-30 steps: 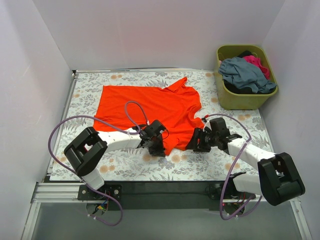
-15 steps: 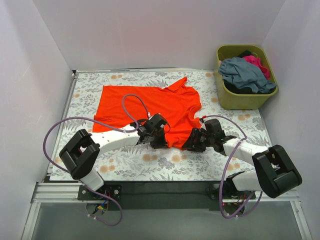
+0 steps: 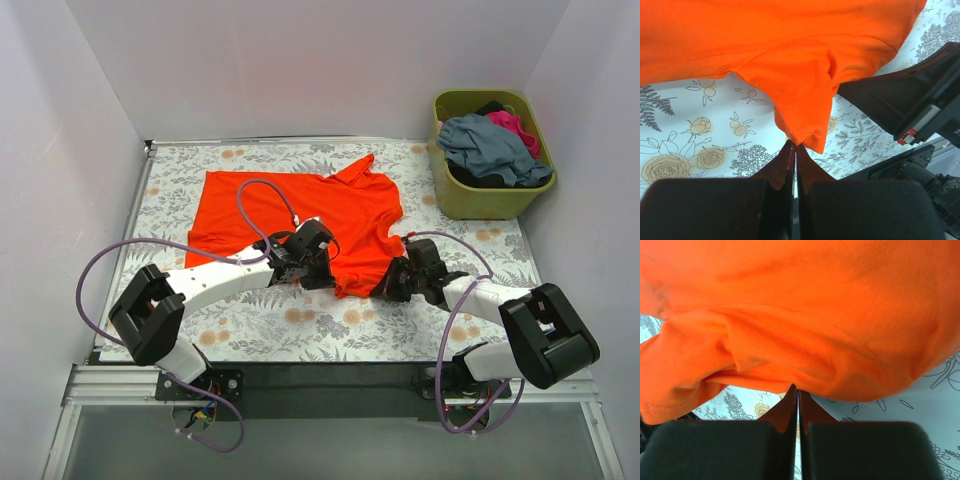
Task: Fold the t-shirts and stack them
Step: Flatten the tshirt out
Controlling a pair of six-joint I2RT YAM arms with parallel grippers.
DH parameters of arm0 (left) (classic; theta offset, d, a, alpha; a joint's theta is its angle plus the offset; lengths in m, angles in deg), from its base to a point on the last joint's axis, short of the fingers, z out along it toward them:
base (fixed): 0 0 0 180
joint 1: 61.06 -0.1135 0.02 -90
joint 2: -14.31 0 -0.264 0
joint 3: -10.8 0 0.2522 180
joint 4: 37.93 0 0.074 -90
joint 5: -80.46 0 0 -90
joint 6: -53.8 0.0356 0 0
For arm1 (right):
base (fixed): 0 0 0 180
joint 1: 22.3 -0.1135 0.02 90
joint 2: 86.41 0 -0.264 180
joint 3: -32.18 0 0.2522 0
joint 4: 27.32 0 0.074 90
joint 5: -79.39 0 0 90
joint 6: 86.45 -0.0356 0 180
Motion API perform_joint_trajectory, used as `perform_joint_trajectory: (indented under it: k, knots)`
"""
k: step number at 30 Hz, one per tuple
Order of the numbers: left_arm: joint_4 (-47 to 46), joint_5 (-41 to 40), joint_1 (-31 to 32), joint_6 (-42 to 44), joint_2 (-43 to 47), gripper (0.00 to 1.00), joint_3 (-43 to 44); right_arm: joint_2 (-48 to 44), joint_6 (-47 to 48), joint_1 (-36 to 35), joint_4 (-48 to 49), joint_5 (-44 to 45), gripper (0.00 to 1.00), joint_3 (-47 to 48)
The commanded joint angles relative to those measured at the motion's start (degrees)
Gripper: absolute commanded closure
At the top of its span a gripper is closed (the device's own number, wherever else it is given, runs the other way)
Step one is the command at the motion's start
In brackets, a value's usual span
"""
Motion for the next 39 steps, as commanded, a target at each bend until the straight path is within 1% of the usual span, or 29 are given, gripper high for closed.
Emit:
perform_joint_trajectory:
  k: [1, 2, 5, 6, 9, 11, 12, 13, 15, 16, 17, 18, 22, 23, 24, 25, 28, 29, 33, 35, 39]
  knots:
    - [1.6, -2.3, 0.3, 0.7, 4.0, 1.0, 2.5, -0.2, 0.8, -0.4, -0.6, 3.0, 0.99, -0.5]
    - [2.2, -2.9, 0.3, 0.9, 4.2, 1.0, 2.7, -0.7, 1.7, -0.4, -1.3, 3.3, 0.99, 0.0]
    - [4.2, -4.3, 0.1, 1.7, 4.3, 1.0, 3.6, -3.0, 5.3, -0.3, -7.2, 5.2, 0.99, 2.8]
    - [4.6, -4.4, -0.1, 1.9, 4.2, 1.0, 3.6, -3.9, 6.5, -0.1, -12.5, 6.9, 0.99, 3.7]
    - [6.0, -4.5, -0.2, 2.2, 4.3, 1.0, 3.2, -8.0, 11.5, 0.6, -19.3, 9.9, 0.99, 7.5]
    - [6.7, -3.6, -0.2, 2.4, 4.4, 1.0, 2.5, -9.7, 14.3, 1.1, -26.6, 11.3, 0.99, 10.2]
    - [6.8, -2.0, -0.2, 2.5, 4.3, 1.0, 2.1, -10.0, 17.3, 1.1, -28.8, 12.7, 0.99, 13.1]
    - [6.9, -1.2, -0.2, 2.5, 4.4, 1.0, 1.6, -9.9, 18.4, 1.1, -33.3, 13.3, 0.99, 14.3]
    - [6.9, 0.7, -0.2, 2.6, 3.9, 1.0, -0.2, -9.0, 20.5, 1.2, -36.6, 14.5, 0.99, 16.7]
    - [6.4, 4.5, -0.2, 2.6, 3.7, 1.0, -1.2, -8.7, 21.8, 1.2, -38.1, 14.9, 0.99, 18.2]
    - [6.0, 5.6, -0.2, 2.7, 3.3, 1.0, -2.1, -8.2, 22.6, 1.2, -39.7, 14.9, 0.99, 18.9]
    - [5.9, 6.3, -0.2, 2.8, 3.1, 1.0, -3.6, -7.9, 23.2, 1.2, -40.3, 16.9, 0.99, 19.5]
    - [5.4, 8.0, -0.2, 3.6, 1.0, 1.0, -5.1, -4.5, 24.6, 1.2, -40.7, 19.0, 0.99, 23.8]
    - [5.1, 7.2, -0.2, 3.8, 0.5, 1.0, -5.1, -2.2, 25.3, 1.2, -40.3, 19.1, 0.88, 25.9]
    - [4.8, 6.6, -0.2, 3.7, -0.7, 1.0, -5.1, -1.2, 25.6, 1.2, -39.7, 19.3, 0.84, 27.0]
    - [4.5, 6.1, -0.2, 3.8, -1.4, 1.0, -4.4, 0.6, 26.2, 1.2, -38.9, 18.8, 0.8, 27.7]
    - [4.5, 4.8, -0.2, 4.5, -4.4, 1.0, -1.7, 2.0, 27.8, 0.0, -38.1, 15.7, 0.71, 30.1]
    - [4.6, 4.6, -0.2, 4.7, -5.1, 1.0, -1.2, 1.8, 28.1, -1.8, -38.0, 15.6, 0.68, 30.4]
    - [4.7, 4.4, -0.2, 5.3, -6.1, 1.0, 0.0, 1.2, 27.8, -6.9, -38.1, 11.6, 0.67, 28.8]
    - [4.7, 4.5, -0.2, 5.3, -5.9, 1.0, -0.3, 0.6, 27.0, -10.4, -38.2, 11.2, 0.67, 27.7]
    - [5.6, 5.0, -0.2, 5.1, -4.5, 1.0, -1.9, 1.8, 25.4, -14.6, -38.2, 8.3, 0.67, 25.2]
